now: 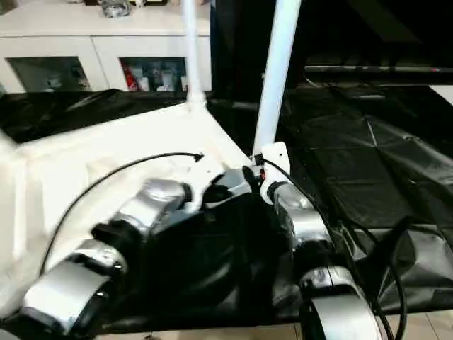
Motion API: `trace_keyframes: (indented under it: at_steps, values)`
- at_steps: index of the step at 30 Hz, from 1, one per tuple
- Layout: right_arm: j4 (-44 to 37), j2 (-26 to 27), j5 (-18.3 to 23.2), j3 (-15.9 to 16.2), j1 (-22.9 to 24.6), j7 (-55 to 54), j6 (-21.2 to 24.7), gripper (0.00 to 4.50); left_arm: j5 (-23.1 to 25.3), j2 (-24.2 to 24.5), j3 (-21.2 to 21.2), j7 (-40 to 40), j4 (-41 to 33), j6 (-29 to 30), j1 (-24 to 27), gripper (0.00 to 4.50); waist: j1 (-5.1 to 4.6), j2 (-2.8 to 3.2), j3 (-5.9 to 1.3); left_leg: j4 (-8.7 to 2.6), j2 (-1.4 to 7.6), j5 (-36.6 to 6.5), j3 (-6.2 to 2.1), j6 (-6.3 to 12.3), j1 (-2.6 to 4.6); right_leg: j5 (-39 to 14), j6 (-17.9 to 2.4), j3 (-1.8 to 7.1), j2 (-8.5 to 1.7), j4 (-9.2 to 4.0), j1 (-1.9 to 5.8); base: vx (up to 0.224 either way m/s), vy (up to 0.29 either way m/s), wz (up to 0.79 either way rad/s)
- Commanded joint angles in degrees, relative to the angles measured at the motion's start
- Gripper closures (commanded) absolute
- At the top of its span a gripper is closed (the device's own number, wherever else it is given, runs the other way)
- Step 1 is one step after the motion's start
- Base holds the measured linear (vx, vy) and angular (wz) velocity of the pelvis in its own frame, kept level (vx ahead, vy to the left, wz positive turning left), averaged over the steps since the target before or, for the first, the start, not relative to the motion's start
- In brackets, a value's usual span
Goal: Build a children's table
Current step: Rotate leg to tighten
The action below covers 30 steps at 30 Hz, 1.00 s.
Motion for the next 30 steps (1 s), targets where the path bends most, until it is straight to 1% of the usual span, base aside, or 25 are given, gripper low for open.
trace_keyframes:
  at_steps: [1,2,3,5,6,7,8,9,10,11,12,13,14,15,16,17,18,19,22,23,24,25,27,28,30]
  values:
    - [1.15,3.25,0.8,1.99,1.03,3.53,0.11,1.02,-0.27,-0.96,-0.35,0.38,0.86,-3.09,-0.43,4.5,-0.24,-0.79,-2.69,-5.02,3.23,-20.95,-2.28,0.63,0.94,-22.1,-10.2,2.09,-3.07,-5.08,0.96,0.0,0.0,0.0]
    - [1.06,3.08,0.82,1.87,1.02,3.4,-0.22,0.9,-0.28,-0.6,-0.41,0.01,0.8,-3.34,-0.3,4.5,-0.25,-0.76,-2.71,-5.08,3.3,-20.46,-2.29,0.9,0.79,-21.34,-10.46,2.09,-3.09,-4.94,1.09,0.0,0.0,0.0]
    - [0.41,2.04,0.82,1.79,1.05,4.36,-1.18,0.77,-0.24,0.55,-0.68,-1.36,0.33,-4.19,0.18,4.5,-0.29,-0.94,-2.74,-5.04,3.29,-20.12,-2.22,1.17,0.79,-21.08,-10.69,2.08,-3.09,-4.9,1.12,0.0,0.0,0.0]
    - [-0.24,1.36,1.09,1.77,1.12,5.55,-1.44,0.63,-0.15,1.65,-0.83,-2.59,-0.06,-5.1,0.62,4.5,-0.28,-0.86,-2.75,-5.01,3.29,-19.49,-2.19,1.66,0.69,-20.98,-10.99,2.12,-3.2,-4.9,1.2,0.0,0.0,0.0]
    - [-2.74,-0.94,1.55,2.54,1.86,10.42,-1.28,0.46,-0.29,3.94,-1.04,-6.2,-0.88,-6.97,1.7,4.5,-0.24,-0.99,-2.75,-4.96,3.31,-18.92,-2.17,2.01,0.63,-20.7,-11.14,2.11,-3.22,-4.85,1.28,0.0,0.0,0.0]
    - [-2.74,-0.94,1.55,2.54,1.86,10.42,-1.28,0.46,-0.29,3.94,-1.04,-6.2,-0.88,-6.97,1.7,4.5,-0.09,-1.05,-2.75,-4.94,3.3,-18.49,-2.15,2.24,0.65,-20.5,-11.04,2.06,-3.18,-4.89,1.4,0.0,0.0,0.0]
    - [-4.61,-3.04,1.39,3.65,2.63,14.65,-1.29,0.46,-0.53,5.44,-1.16,-8.95,-1.32,-8.46,2.41,4.5,-0.07,-0.99,-2.82,-4.86,3.35,-17.65,-2.01,2.79,0.63,-19.4,-11.34,2.18,-3.23,-4.74,1.35,0.0,0.0,0.0]
    - [-5.65,-4.26,1.15,4.37,3.16,16.66,-1.13,0.46,-0.7,6.21,-1.31,-10.65,-1.67,-9.66,2.84,4.5,0.03,-1.28,-2.85,-4.8,3.36,-17.1,-1.96,3.13,0.65,-18.95,-11.49,2.16,-3.24,-4.76,1.43,0.0,0.0,0.0]
    - [-7.39,-6.89,0.05,6.09,4.33,20.35,-1.19,0.46,-1.18,7.62,-1.63,-14.19,-2.43,-11.86,3.68,4.5,0.2,-1.29,-2.87,-4.78,3.36,-15.16,-2.04,3.99,0.19,-17.43,-11.73,2.09,-3.28,-4.5,1.91,0.0,0.0,0.0]
    - [-8.06,-7.77,-0.14,6.74,4.84,22.01,-1.5,0.46,-1.21,8.08,-1.78,-15.09,-2.6,-12.1,3.89,4.5,0.37,-1.13,-2.87,-4.69,3.57,-14.3,-1.84,4.53,0.43,-16.31,-12.06,2.15,-3.25,-4.39,1.66,0.0,0.0,0.0]
    - [-12.3,-12.36,-0.27,9.72,7.82,30.91,-2.95,0.46,-1.9,10.37,-2.33,-20.3,-3.78,-12.78,5.02,4.5,0.53,-1.14,-2.91,-4.6,3.64,-13.93,-1.75,4.94,0.39,-15.52,-12.42,2.06,-3.12,-4.16,1.79,0.0,0.0,0.0]
    - [-12.99,-12.85,0.09,9.81,8.18,31.99,-2.77,0.46,-2.14,10.61,-2.27,-20.99,-4.01,-12.62,5.15,4.5,0.92,-1.06,-2.92,-4.52,3.86,-13.03,-1.64,5.32,0.38,-14.26,-12.68,2.11,-3.14,-3.92,1.82,0.0,0.0,0.0]
    - [-13.92,-13.51,0.6,9.9,8.67,33.43,-2.49,0.46,-2.51,10.92,-2.16,-21.93,-4.33,-12.36,5.33,4.5,1.01,-0.96,-2.91,-4.53,3.95,-12.88,-1.56,5.51,0.47,-13.59,-13.22,2.15,-3.12,-3.8,1.74,0.0,0.0,0.0]
    - [-14.49,-13.87,0.99,9.84,8.93,34.22,-2.19,0.46,-2.8,11.09,-2.05,-22.52,-4.55,-12.12,5.43,4.5,1.19,-0.93,-3.15,-4.41,3.99,-11.16,-1.59,5.73,0.35,-11.07,-14.07,2.12,-3.08,-3.31,1.91,0.0,0.0,0.0]
    - [-15.92,-14.53,2.21,9.2,9.48,36.05,-1.26,0.46,-4.59,11.45,-1.61,-25.53,-5.93,-11.09,5.98,4.5,1.25,-0.92,-3.15,-4.4,4.03,-10.6,-1.59,5.85,0.35,-9.99,-14.69,2.09,-3.06,-3.17,1.84,0.0,0.0,0.0]
    - [-16.56,-14.78,2.9,8.94,9.71,36.85,-0.59,0.46,-5.34,11.8,-1.76,-27.49,-6.96,-10.79,6.44,4.5,1.4,-0.93,-3.27,-4.24,4.03,-9.25,-1.53,6.23,0.34,-7.52,-15.59,2.08,-2.99,-2.84,1.9,0.0,0.0,0.0]
    - [-17.07,-14.95,3.41,8.79,9.87,37.67,-0.05,0.46,-6.02,12.09,-1.93,-29.32,-8.04,-10.22,6.9,4.5,1.53,-0.79,-3.43,-4.1,4.05,-7.87,-1.54,6.6,0.32,-5.02,-16.49,2.07,-3.08,-2.47,1.96,0.0,0.0,0.0]
    - [-17.22,-15.0,3.56,8.77,9.91,37.93,0.13,0.46,-6.18,12.19,-1.99,-29.85,-8.36,-10.06,7.05,4.5,1.49,-0.92,-3.58,-3.87,3.95,-6.24,-1.49,7.34,0.18,-2.35,-17.25,2.0,-2.94,-2.05,2.02,0.0,0.0,0.0]
    - [-17.86,-15.93,3.64,10.18,10.1,39.79,0.84,0.46,-6.46,12.34,-1.89,-31.43,-8.84,-10.48,7.37,4.5,1.6,-0.86,-3.72,-3.54,3.85,-5.5,-1.32,8.36,0.19,-0.57,-17.81,2.04,-2.96,-1.9,1.92,0.0,0.0,0.0]
    - [-17.9,-16.08,3.58,10.49,10.16,40.06,1.13,0.62,-6.42,12.37,-1.87,-31.55,-8.85,-10.66,7.41,4.5,1.69,-0.76,-3.81,-3.38,3.89,-4.65,-1.32,8.75,0.16,0.49,-17.93,2.05,-2.88,-1.74,1.81,0.0,0.0,0.0]
    - [-17.61,-16.07,3.23,10.68,10.13,39.95,0.79,0.72,-6.37,12.38,-1.87,-31.62,-8.85,-10.71,7.4,4.5,1.69,-0.81,-3.62,-3.31,3.84,-4.76,-1.26,8.99,-0.07,0.17,-17.93,2.04,-2.82,-1.73,1.65,0.0,0.0,0.0]
    - [-17.23,-15.63,3.36,10.28,10.02,39.64,0.8,0.72,-6.27,12.36,-1.8,-31.47,-8.74,-10.77,7.3,4.5,1.73,-0.89,-3.53,-3.34,3.8,-5.55,-1.22,8.82,-0.1,-0.98,-17.8,2.03,-2.9,-1.9,1.6,0.0,0.0,0.0]
    - [-17.03,-15.1,3.49,9.78,9.91,39.67,0.76,0.95,-6.27,12.35,-1.71,-31.55,-8.87,-10.5,7.19,4.5,1.69,-0.85,-3.3,-3.64,3.85,-8.96,-1.31,7.04,-0.02,-6.56,-16.85,2.08,-2.99,-2.43,1.53,0.0,0.0,0.0]
    - [-17.27,-14.97,3.5,9.74,9.99,40.08,1.05,0.95,-6.33,12.46,-1.72,-31.76,-9.31,-10.17,7.31,4.5,1.6,-0.94,-3.19,-3.81,3.88,-10.53,-1.38,6.02,0.02,-8.96,-16.28,2.11,-2.96,-2.64,1.5,0.0,0.0,0.0]
    - [-17.39,-14.91,3.5,9.75,10.07,40.18,1.16,1.07,-6.38,12.57,-1.75,-31.89,-9.58,-9.98,7.43,4.5,1.49,-0.89,-3.16,-3.93,3.92,-11.54,-1.47,4.96,0.1,-10.71,-15.59,2.21,-2.98,-2.75,1.44,0.0,0.0,0.0]
